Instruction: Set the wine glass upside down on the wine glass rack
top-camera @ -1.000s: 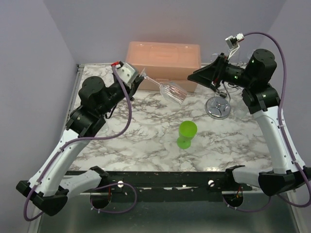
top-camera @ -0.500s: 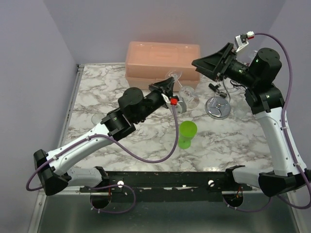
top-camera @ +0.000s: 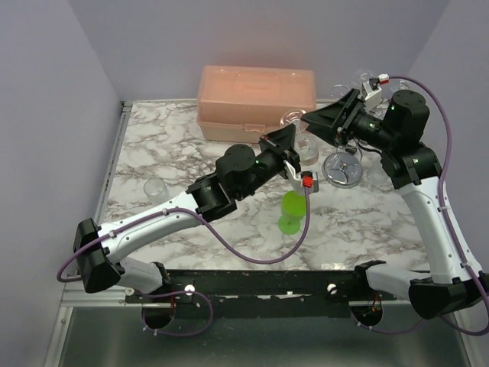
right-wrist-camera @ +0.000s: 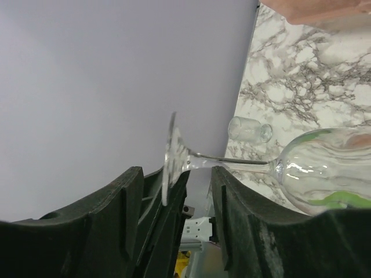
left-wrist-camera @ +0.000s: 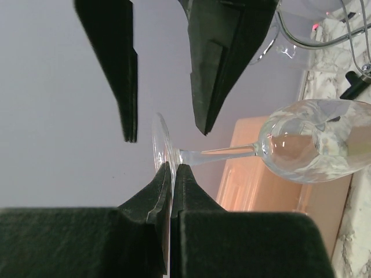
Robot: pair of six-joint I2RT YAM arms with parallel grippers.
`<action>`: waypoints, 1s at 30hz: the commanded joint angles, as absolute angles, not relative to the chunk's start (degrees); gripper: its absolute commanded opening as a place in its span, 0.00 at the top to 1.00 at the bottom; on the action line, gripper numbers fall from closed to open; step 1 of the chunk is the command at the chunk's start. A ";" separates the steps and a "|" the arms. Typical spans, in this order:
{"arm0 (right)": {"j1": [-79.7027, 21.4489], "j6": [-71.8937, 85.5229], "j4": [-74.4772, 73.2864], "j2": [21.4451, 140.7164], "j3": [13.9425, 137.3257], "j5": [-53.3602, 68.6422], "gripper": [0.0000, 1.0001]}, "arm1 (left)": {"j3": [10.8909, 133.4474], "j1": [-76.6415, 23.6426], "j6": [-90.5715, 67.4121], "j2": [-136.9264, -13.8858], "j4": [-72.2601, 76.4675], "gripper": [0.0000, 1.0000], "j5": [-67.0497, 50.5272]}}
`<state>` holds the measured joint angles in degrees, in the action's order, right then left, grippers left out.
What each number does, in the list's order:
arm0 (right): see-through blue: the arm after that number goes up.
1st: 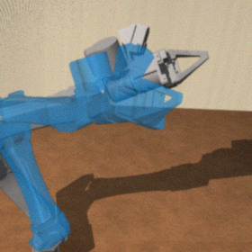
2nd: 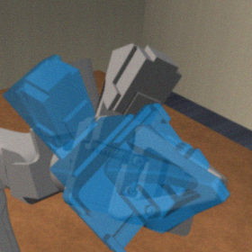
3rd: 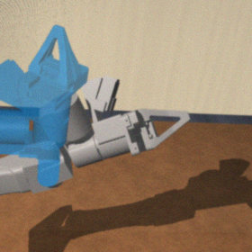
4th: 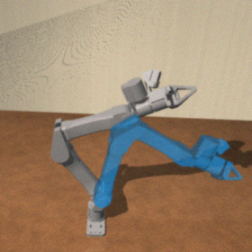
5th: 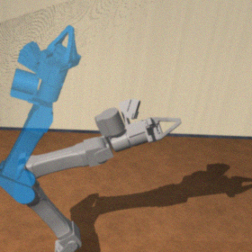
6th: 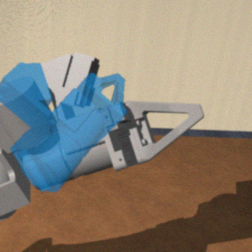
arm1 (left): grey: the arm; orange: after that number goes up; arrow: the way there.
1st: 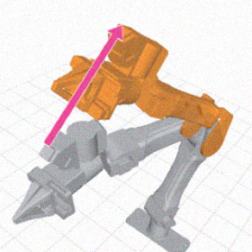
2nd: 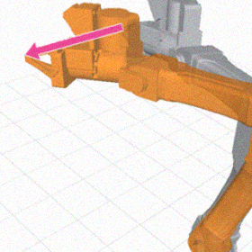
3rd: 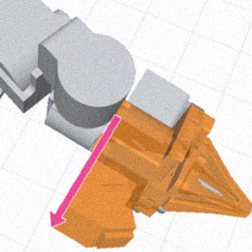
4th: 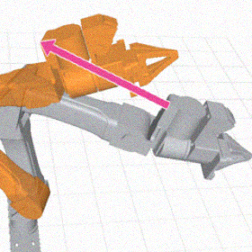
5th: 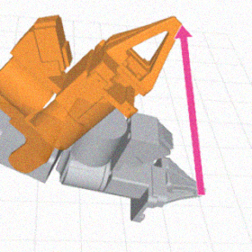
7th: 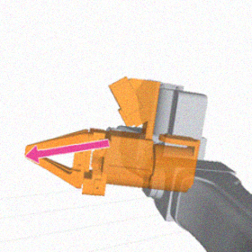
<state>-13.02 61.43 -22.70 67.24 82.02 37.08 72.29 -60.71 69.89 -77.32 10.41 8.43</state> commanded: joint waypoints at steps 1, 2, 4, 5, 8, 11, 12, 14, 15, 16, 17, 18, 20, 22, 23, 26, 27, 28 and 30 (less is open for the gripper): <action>-12.78 61.78 -23.52 66.81 81.24 35.35 0.48 | 75.27 -62.26 73.48 -77.90 16.13 1.00 10.07; -12.76 62.13 -23.22 66.87 81.06 35.33 0.50 | 75.32 -62.48 73.56 -78.03 15.96 1.00 9.79; -12.83 62.15 -22.70 66.80 81.10 35.21 0.56 | 75.32 -62.88 73.41 -78.12 15.74 1.00 9.32; -12.78 61.83 -22.54 66.80 81.16 35.02 0.60 | 75.39 -63.05 73.41 -78.18 15.58 1.00 9.24; -12.81 60.73 -22.74 66.71 81.52 34.02 0.70 | 75.50 -63.54 73.32 -78.44 15.38 1.00 8.67; -12.83 59.89 -23.09 66.86 81.66 34.02 0.84 | 75.99 -63.96 73.28 -78.68 14.97 1.00 8.17; -12.83 59.48 -23.33 66.87 81.69 34.02 0.93 | 76.26 -64.06 73.23 -78.91 14.73 1.00 8.18; -12.80 58.20 -24.63 66.75 82.31 33.32 1.00 | 76.79 -64.23 72.55 -79.04 14.79 1.00 8.34; -12.83 57.74 -25.46 66.58 82.49 32.76 1.00 | 76.92 -64.29 71.90 -78.97 14.85 1.00 8.42; -12.70 57.16 -25.92 66.33 82.66 32.45 1.00 | 77.04 -64.32 71.16 -78.76 15.01 0.97 8.44; -12.43 56.76 -26.71 65.99 82.76 32.20 1.00 | 77.06 -64.42 69.94 -78.47 15.23 0.90 8.30; -11.80 56.70 -27.17 65.61 82.82 32.17 1.00 | 76.99 -64.40 68.72 -77.88 15.16 0.82 7.82; -10.08 56.63 -28.23 64.88 83.03 32.84 1.00 | 76.70 -64.50 65.25 -76.28 13.98 0.49 6.16; -8.03 56.20 -29.40 63.81 83.31 33.87 1.00 | 75.76 -64.51 62.01 -74.26 12.62 0.25 4.41; -6.98 55.68 -29.83 63.22 83.30 35.21 1.00 | 75.19 -64.49 60.11 -73.25 12.44 0.19 3.76; -5.16 52.65 -32.73 60.75 83.47 38.51 1.00 | 73.81 -64.42 53.05 -69.28 11.59 0.11 2.60; -4.66 51.36 -34.08 59.99 83.69 38.91 1.00 | 73.51 -64.42 51.19 -68.10 10.99 0.09 2.34; -4.22 50.14 -35.55 59.20 83.90 38.70 1.00 | 73.15 -64.31 48.88 -66.77 10.41 0.09 2.29; -2.92 47.90 -39.05 57.86 84.77 37.20 1.00 | 72.40 -63.91 45.25 -64.43 9.46 0.08 2.35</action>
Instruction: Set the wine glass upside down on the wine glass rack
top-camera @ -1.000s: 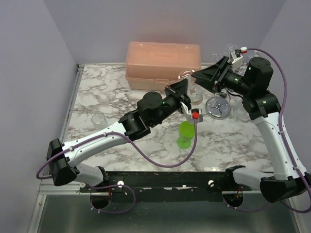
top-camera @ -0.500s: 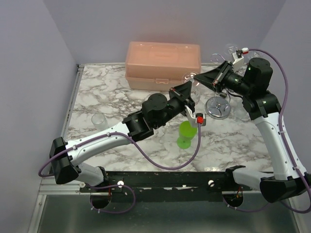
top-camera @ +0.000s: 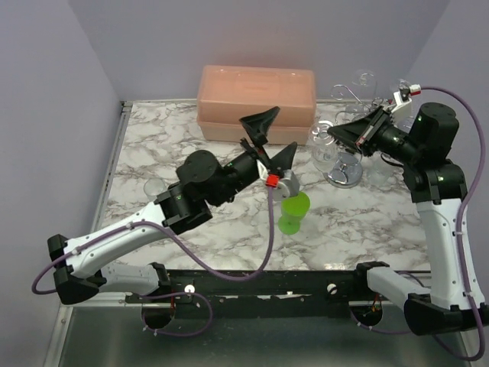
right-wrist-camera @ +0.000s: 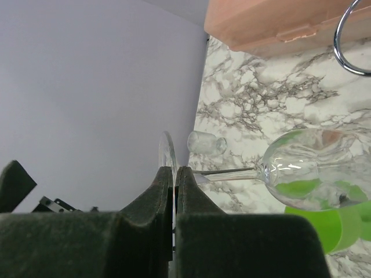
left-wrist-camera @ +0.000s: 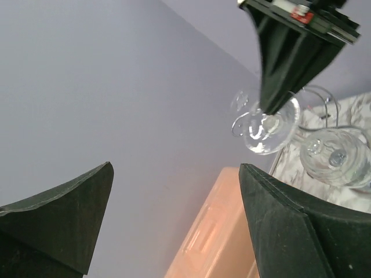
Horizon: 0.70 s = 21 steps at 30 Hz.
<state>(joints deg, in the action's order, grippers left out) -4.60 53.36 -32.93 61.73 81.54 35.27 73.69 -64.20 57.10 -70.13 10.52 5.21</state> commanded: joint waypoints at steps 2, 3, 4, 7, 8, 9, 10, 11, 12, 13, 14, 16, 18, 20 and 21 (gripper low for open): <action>-1.75 45.88 -42.00 56.49 85.58 35.77 1.00 | 70.90 -63.57 43.01 -62.28 9.44 0.08 2.86; -1.03 45.35 -43.24 55.75 85.69 35.41 1.00 | 69.89 -63.41 42.21 -61.06 9.41 0.08 3.23; -0.40 44.79 -44.23 55.18 85.69 34.98 1.00 | 69.01 -63.16 41.71 -60.16 9.40 0.08 3.54; 1.80 44.58 -47.76 53.69 85.27 32.97 1.00 | 66.36 -62.43 39.86 -57.29 9.42 0.07 4.62; 2.34 44.59 -48.80 53.36 85.19 32.06 1.00 | 65.59 -62.11 39.27 -56.30 9.32 0.07 4.86; 2.62 44.66 -49.58 53.06 85.39 30.99 1.00 | 65.04 -61.90 38.76 -55.44 9.19 0.07 5.12; 2.94 44.71 -50.24 52.71 85.50 29.59 1.00 | 64.33 -61.59 38.23 -54.48 9.10 0.07 5.40; 3.31 44.92 -50.78 52.51 85.64 28.16 1.00 | 63.68 -61.22 37.76 -53.68 9.13 0.06 5.61; 3.62 44.99 -51.40 52.37 85.88 26.74 1.00 | 62.77 -60.87 37.27 -52.68 9.07 0.06 5.69; 3.90 45.10 -51.92 52.14 86.19 24.08 1.00 | 61.98 -60.28 37.09 -51.93 9.01 0.06 5.76; 4.31 45.38 -52.14 51.73 86.22 21.91 1.00 | 61.08 -59.93 37.09 -51.06 8.97 0.06 6.07; 5.18 45.47 -52.79 51.38 86.36 18.80 1.00 | 59.54 -58.91 36.80 -49.58 8.96 0.06 6.58; 6.76 46.08 -53.17 51.06 86.59 17.71 1.00 | 58.34 -57.82 36.22 -48.26 8.81 0.06 6.46; 7.95 46.56 -53.13 51.06 87.19 17.29 1.00 | 57.50 -56.77 35.87 -47.29 8.55 0.06 6.09; 8.60 46.77 -53.32 51.10 87.68 17.03 1.00 | 57.20 -56.46 35.86 -46.83 8.38 0.06 5.90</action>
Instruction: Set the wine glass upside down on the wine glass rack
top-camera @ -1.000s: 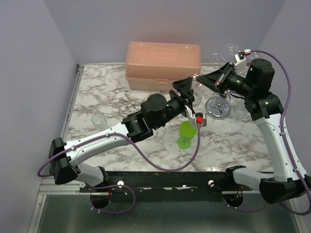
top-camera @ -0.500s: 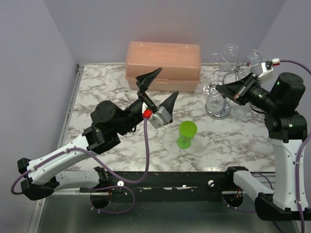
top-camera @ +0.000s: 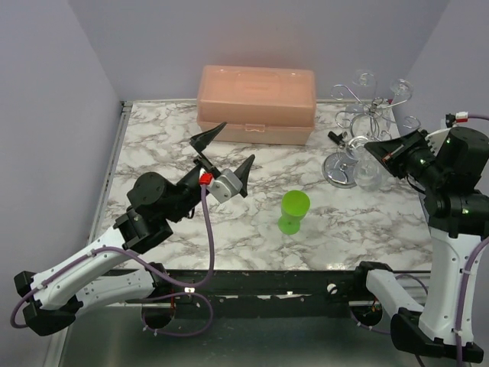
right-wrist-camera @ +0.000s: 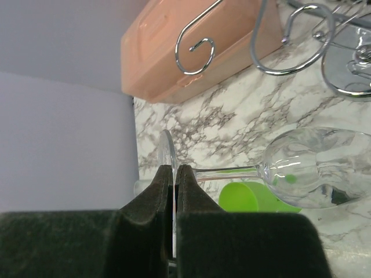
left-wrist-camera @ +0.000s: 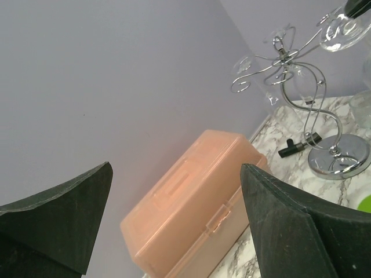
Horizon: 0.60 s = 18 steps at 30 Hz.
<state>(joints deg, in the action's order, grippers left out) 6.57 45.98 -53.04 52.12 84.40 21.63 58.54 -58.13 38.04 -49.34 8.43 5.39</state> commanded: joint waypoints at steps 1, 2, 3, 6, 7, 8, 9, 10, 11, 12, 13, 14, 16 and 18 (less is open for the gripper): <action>8.98 46.78 -53.44 51.15 88.31 16.75 1.00 | 56.98 -56.11 35.86 -46.46 8.26 0.06 5.82; 9.38 46.92 -53.60 51.19 88.63 16.22 1.00 | 56.72 -55.86 35.86 -46.20 8.26 0.06 5.73; 9.83 46.83 -53.65 51.15 89.07 15.13 1.00 | 56.53 -55.56 35.85 -46.00 8.26 0.05 5.63; 10.95 47.09 -53.99 51.23 89.96 12.01 1.00 | 56.09 -55.20 35.77 -45.59 8.17 0.05 5.36; 11.43 47.19 -54.07 51.24 90.04 11.49 1.00 | 55.88 -55.03 35.65 -45.44 8.26 0.06 5.36; 11.86 47.35 -54.29 51.30 90.02 11.39 1.00 | 55.68 -54.89 35.56 -45.32 8.39 0.05 5.29; 12.35 47.50 -54.48 51.33 90.00 11.25 1.00 | 55.51 -54.78 35.39 -45.29 8.51 0.05 5.27; 12.75 47.59 -54.58 51.30 89.74 10.86 1.00 | 55.33 -54.68 35.35 -45.18 8.73 0.05 5.25; 13.15 47.83 -54.58 51.28 89.50 10.40 1.00 | 55.22 -54.62 35.29 -45.09 8.78 0.05 5.26; 13.55 48.13 -54.65 51.38 89.39 9.89 1.00 | 55.11 -54.51 35.24 -45.14 8.91 0.05 5.27; 13.95 48.45 -54.64 51.51 89.24 9.32 1.00 | 55.11 -54.43 35.24 -45.03 8.96 0.05 5.31; 14.44 48.97 -54.59 51.74 89.08 8.93 1.00 | 55.03 -54.32 35.24 -45.02 9.05 0.05 5.35; 15.44 50.00 -54.03 52.06 88.75 8.76 1.00 | 54.94 -54.06 35.24 -44.93 9.22 0.05 5.41; 16.61 51.21 -53.22 52.44 88.32 8.97 1.00 | 54.84 -53.66 35.24 -44.84 9.48 0.05 5.36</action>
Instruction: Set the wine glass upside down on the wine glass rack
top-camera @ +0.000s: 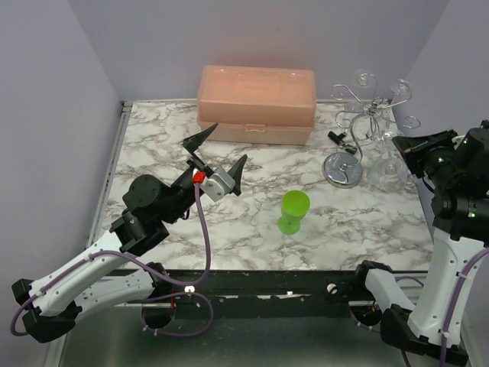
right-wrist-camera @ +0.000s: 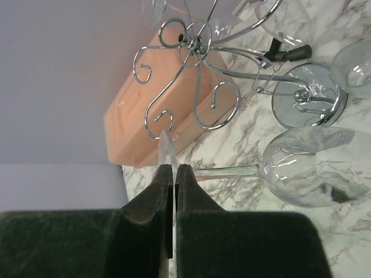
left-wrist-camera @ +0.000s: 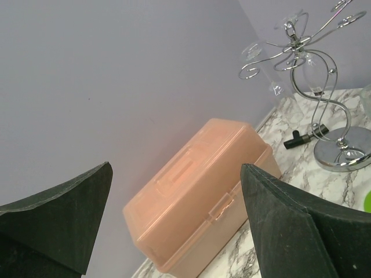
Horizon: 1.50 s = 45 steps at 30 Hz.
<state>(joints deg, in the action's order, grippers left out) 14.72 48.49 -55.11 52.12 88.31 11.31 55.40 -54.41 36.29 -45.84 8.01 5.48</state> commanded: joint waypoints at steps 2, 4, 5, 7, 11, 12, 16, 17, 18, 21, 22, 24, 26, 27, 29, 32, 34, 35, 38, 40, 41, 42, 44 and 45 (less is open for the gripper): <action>17.49 52.02 -52.47 52.84 88.08 8.40 1.00 | 54.76 -53.36 35.05 -44.74 9.57 0.05 5.45; 17.92 52.53 -51.33 53.21 87.89 7.28 1.00 | 54.50 -53.05 34.98 -44.65 9.80 0.05 5.49; 18.08 52.93 -50.91 53.35 87.85 6.52 1.00 | 54.43 -52.92 34.90 -44.56 9.89 0.05 5.62; 18.49 53.65 -49.76 53.72 87.58 4.22 1.00 | 54.10 -52.68 34.69 -44.47 10.26 0.05 5.79; 18.90 53.98 -46.83 54.54 86.50 0.19 1.00 | 53.59 -52.04 34.38 -44.38 10.87 0.05 6.04; 18.90 54.16 -45.65 54.54 85.79 -1.99 1.00 | 53.38 -51.83 34.29 -44.40 11.20 0.05 6.06; 18.90 54.66 -41.83 55.28 84.27 -4.21 1.00 | 53.00 -51.08 33.80 -44.51 11.90 0.05 6.06; 18.90 54.91 -41.48 55.66 84.05 -4.47 1.00 | 52.87 -50.85 33.66 -44.64 12.08 0.05 6.06; 18.96 55.19 -40.96 55.92 83.69 -4.34 1.00 | 52.83 -50.61 33.45 -44.64 12.28 0.05 6.00; 18.98 56.05 -37.54 56.20 81.99 -3.79 1.00 | 52.52 -49.79 32.99 -44.92 12.82 0.05 5.71; 18.98 56.16 -36.44 56.36 81.81 -4.17 1.00 | 52.47 -49.61 32.83 -45.02 12.91 0.05 5.63; 18.99 56.57 -35.08 56.92 81.82 -5.60 1.00 | 52.42 -49.07 32.56 -45.20 13.17 0.05 5.45; 18.99 56.88 -33.79 57.29 81.51 -6.48 1.00 | 52.41 -48.67 32.17 -45.41 13.51 0.05 5.20; 19.05 57.15 -33.37 57.43 81.25 -6.57 1.00 | 52.41 -48.45 31.98 -45.55 13.62 0.05 5.12; 19.09 57.79 -33.09 57.81 81.00 -6.88 1.00 | 52.38 -48.13 31.73 -45.75 13.86 0.05 5.01; 19.92 58.48 -33.14 58.35 80.86 -7.80 1.00 | 52.38 -47.74 31.56 -45.94 14.14 0.05 5.00; 20.34 58.76 -33.07 58.61 80.86 -8.18 1.00 | 52.39 -47.49 31.38 -46.03 14.24 0.05 4.92; 20.59 58.90 -32.98 58.71 80.86 -8.55 1.00 | 52.46 -47.31 31.17 -46.07 14.32 0.05 4.84; 20.87 59.02 -31.64 58.84 80.48 -9.62 1.00 | 52.47 -47.04 30.87 -46.30 14.41 0.05 4.46; 21.02 59.08 -30.68 59.06 80.33 -10.14 1.00 | 52.53 -46.81 30.66 -46.43 14.50 0.05 4.39; 21.09 59.14 -29.89 59.28 80.17 -10.41 1.00 | 52.50 -46.79 30.45 -46.49 14.58 0.05 4.39; 21.10 59.15 -29.23 59.40 80.07 -10.53 1.00 | 52.52 -46.71 30.30 -46.56 14.72 0.05 4.31; 21.23 59.41 -27.55 59.63 79.68 -10.55 1.00 | 52.30 -46.62 30.14 -46.63 14.85 0.05 4.33; 21.18 59.50 -26.98 60.01 79.62 -10.54 1.00 | 52.24 -46.59 30.03 -46.54 14.85 0.05 4.31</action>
